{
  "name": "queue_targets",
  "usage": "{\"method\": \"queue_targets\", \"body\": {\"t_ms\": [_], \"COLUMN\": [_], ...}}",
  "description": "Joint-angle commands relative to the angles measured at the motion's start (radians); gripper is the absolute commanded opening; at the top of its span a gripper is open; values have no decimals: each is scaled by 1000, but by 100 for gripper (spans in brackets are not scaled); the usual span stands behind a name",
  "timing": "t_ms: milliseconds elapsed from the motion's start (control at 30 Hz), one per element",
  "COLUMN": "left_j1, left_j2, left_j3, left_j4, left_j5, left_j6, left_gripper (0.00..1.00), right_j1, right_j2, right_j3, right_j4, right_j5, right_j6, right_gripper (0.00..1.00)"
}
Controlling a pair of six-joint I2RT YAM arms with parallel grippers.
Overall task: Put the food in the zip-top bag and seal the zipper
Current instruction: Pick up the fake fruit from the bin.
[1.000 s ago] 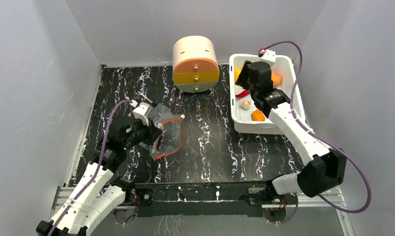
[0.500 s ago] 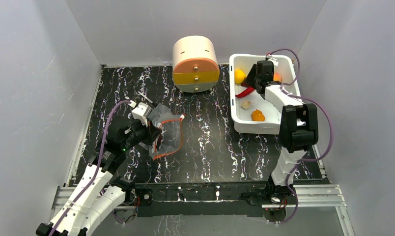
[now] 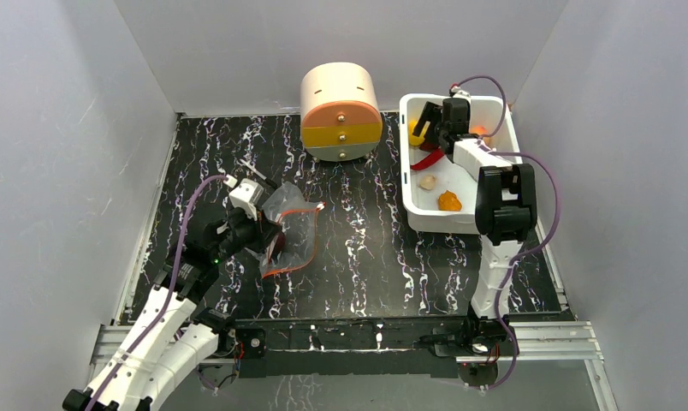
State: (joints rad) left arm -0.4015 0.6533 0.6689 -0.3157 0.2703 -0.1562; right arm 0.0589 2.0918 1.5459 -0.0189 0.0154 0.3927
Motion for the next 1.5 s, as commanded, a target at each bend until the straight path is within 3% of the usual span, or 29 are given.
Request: {"method": "queue_targets", "body": {"t_ms": [0,633,933,1033,1300,1467], "left_j1": [-2,-2,-1,-2,-2,-2], "left_j2": [-19,3,-10,-19,-21,-9], "left_j3": [-4,1,3,0,-2,2], "left_j4": [23,15,11,18,21,17], "left_j5": [-7,-14,-28,-19,-17,-10], "left_j6": [10,11,17,15,17,17], "left_gripper": [0,0,0,0,0,0], "right_j1": [-5,-5,-6,-5,-5,-5], "right_j2": [47,235,237,231,65,-77], "right_j3": [108,289,295,314,170,-22], "right_j4": [71,0,-24,-71,-60,41], "right_j5": [-28,-121,-148,-131,-99,-82], "right_j6": [-96,-227,-153,-167,-144,-78], "right_gripper": [76,80,65,55,41,39]}}
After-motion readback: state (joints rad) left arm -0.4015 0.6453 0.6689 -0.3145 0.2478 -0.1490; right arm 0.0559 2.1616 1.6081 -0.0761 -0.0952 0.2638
